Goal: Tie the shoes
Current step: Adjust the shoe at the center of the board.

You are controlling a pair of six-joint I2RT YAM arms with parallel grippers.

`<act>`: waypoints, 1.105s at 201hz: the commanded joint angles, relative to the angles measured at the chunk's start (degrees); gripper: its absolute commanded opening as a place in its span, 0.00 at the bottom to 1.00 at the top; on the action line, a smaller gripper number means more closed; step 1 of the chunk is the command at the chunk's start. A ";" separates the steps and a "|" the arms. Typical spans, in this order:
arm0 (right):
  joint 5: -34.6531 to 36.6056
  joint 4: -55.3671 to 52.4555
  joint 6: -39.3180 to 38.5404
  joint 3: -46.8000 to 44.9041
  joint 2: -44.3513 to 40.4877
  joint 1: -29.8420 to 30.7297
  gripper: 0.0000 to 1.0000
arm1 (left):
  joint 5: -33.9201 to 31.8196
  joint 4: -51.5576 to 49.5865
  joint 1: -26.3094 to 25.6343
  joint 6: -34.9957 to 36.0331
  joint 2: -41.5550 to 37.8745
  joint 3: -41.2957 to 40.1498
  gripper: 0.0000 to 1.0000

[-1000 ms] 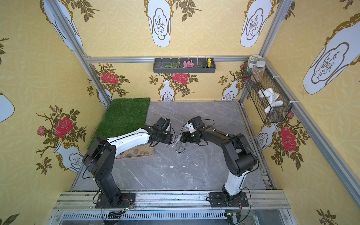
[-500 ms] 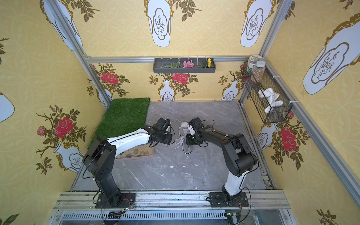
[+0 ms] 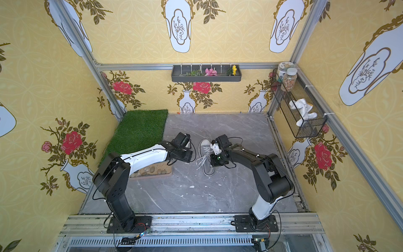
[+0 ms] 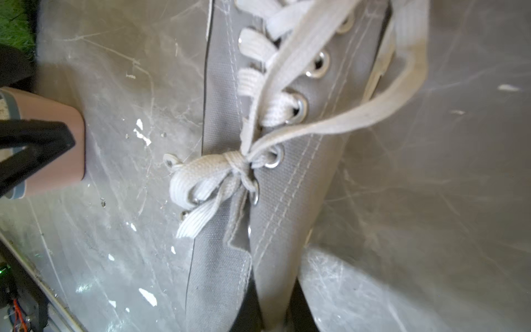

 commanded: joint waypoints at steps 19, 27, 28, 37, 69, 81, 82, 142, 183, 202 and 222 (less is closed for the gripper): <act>-2.77 5.39 4.95 -3.06 -2.72 1.61 0.15 | -1.16 0.05 0.12 -0.13 -0.24 -0.41 0.68; -1.02 5.72 6.87 -3.35 -3.32 2.31 0.16 | -1.46 0.01 0.23 -0.18 -0.35 -0.47 0.68; -0.85 5.82 7.07 -3.41 -3.33 2.44 0.16 | -1.46 0.01 0.20 -0.20 -0.36 -0.43 0.68; 1.22 6.10 9.35 -3.72 -3.89 3.23 0.16 | -1.55 0.10 0.27 -0.27 -0.45 -0.49 0.68; 6.37 7.50 15.40 -4.43 -4.59 7.22 0.24 | -2.11 0.32 0.37 -0.74 -0.96 -0.78 0.69; 6.79 7.74 16.78 -4.51 -5.11 7.75 0.30 | -2.57 0.43 0.60 -0.82 -1.43 -1.06 0.69; 6.75 7.76 16.82 -4.52 -5.20 7.76 0.30 | -2.63 0.39 0.61 -0.87 -1.47 -1.08 0.69; 17.37 -2.01 8.35 0.15 -16.15 4.08 0.65 | -13.11 8.43 2.05 -1.57 -13.05 -8.79 0.77; 30.83 -1.73 4.12 -1.10 -22.91 -1.65 0.86 | -22.59 16.66 5.96 -1.03 -26.52 -18.35 0.88; 34.71 1.77 3.45 -4.47 -26.02 -5.49 1.00 | -27.37 20.37 7.88 -0.51 -32.42 -22.99 1.00; 41.03 7.93 0.64 -9.24 -28.34 -7.64 0.97 | -31.56 24.68 11.10 0.35 -37.86 -28.92 1.00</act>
